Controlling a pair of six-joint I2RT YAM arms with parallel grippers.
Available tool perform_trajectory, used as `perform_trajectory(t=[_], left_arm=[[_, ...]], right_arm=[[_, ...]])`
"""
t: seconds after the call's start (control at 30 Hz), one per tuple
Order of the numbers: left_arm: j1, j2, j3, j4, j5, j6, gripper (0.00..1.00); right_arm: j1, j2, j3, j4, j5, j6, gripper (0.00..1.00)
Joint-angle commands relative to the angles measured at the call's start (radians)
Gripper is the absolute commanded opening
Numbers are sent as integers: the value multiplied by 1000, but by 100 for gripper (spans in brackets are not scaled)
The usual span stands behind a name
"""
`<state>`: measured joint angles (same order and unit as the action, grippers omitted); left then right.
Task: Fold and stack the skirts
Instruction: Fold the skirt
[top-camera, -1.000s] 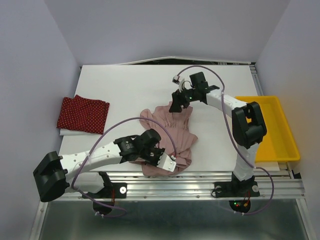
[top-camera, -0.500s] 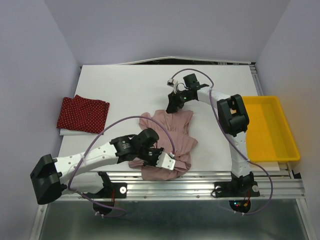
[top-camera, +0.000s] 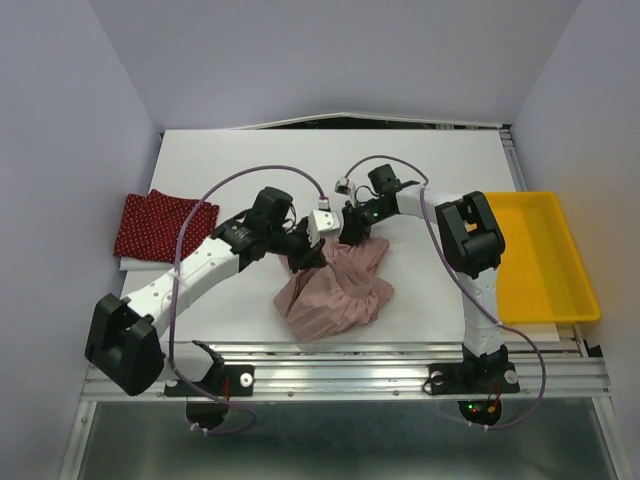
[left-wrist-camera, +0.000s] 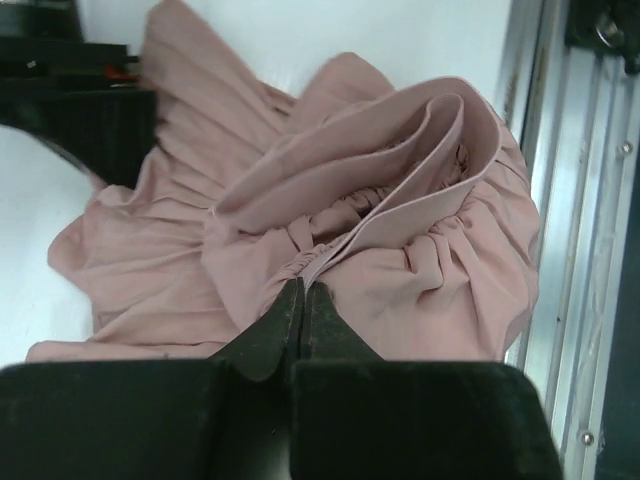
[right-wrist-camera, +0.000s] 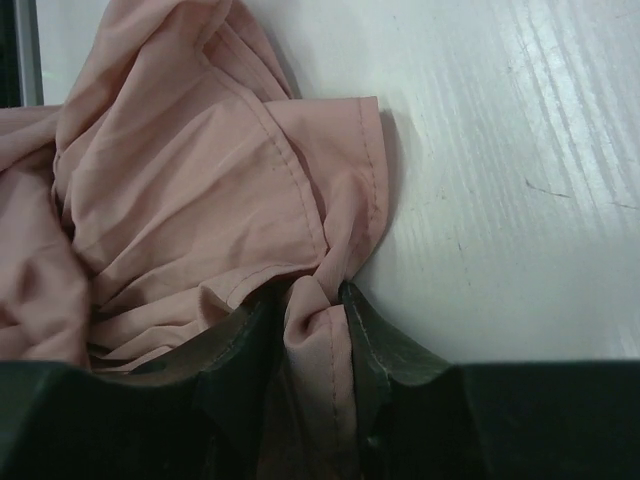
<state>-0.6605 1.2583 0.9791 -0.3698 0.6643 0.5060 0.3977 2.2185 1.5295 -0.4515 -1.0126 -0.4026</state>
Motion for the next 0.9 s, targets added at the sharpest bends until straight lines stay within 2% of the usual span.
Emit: perform_trajectory(t=[0.0,0.17,0.33,0.57,0.73,0.87], left_arm=[[90,79,67,81,142,-131,0],[191,234,150,192,169,-250,0],[234,369,211,282,152,-326,0],[262,466,228,409,136,-400,0],[263,544,204,479,6,-468,0],[260,625,228,451,-83,-471,0]], right_arm=[[9,-56,-28,-24,-12,-39,38],[9,-57,-26,-26,-17,-39,38],[9,-49,-17,-24,-24,-36,38],[9,-34,-6,-27,-34,-38,38],[9,-25,-3,-24,-31,-36,37],[9,-26,1,-24,9,-39,38]])
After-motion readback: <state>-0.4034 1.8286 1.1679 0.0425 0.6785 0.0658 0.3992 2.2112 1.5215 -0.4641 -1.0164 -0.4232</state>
